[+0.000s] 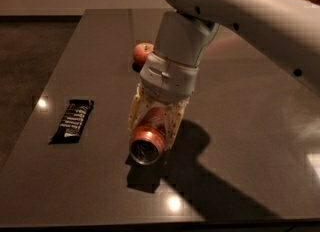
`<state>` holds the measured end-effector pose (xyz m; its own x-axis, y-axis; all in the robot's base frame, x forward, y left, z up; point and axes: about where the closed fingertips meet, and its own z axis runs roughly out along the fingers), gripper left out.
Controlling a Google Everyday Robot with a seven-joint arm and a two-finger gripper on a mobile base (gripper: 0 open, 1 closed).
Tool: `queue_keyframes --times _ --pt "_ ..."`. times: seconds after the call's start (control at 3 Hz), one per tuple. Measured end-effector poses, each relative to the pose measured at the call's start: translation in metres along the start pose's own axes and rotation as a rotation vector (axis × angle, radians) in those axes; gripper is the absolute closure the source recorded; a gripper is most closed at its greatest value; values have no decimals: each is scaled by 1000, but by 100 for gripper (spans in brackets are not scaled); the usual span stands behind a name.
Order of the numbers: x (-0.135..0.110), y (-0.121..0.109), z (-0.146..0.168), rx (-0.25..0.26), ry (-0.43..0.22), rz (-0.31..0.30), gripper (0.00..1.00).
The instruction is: Place coke can upright
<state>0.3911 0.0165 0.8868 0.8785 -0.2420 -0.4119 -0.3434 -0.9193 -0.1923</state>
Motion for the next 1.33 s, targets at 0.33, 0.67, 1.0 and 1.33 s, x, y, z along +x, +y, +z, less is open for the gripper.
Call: queue_keyframes --times 0.33,0.67,1.0,1.33 --pt "6 -17 -25 129 -89 208 100" --pt "12 -26 -39 218 -157 406 100" --pt "21 -33 -49 311 -242 630 100" --pt "31 -33 -51 391 -338 805 100"
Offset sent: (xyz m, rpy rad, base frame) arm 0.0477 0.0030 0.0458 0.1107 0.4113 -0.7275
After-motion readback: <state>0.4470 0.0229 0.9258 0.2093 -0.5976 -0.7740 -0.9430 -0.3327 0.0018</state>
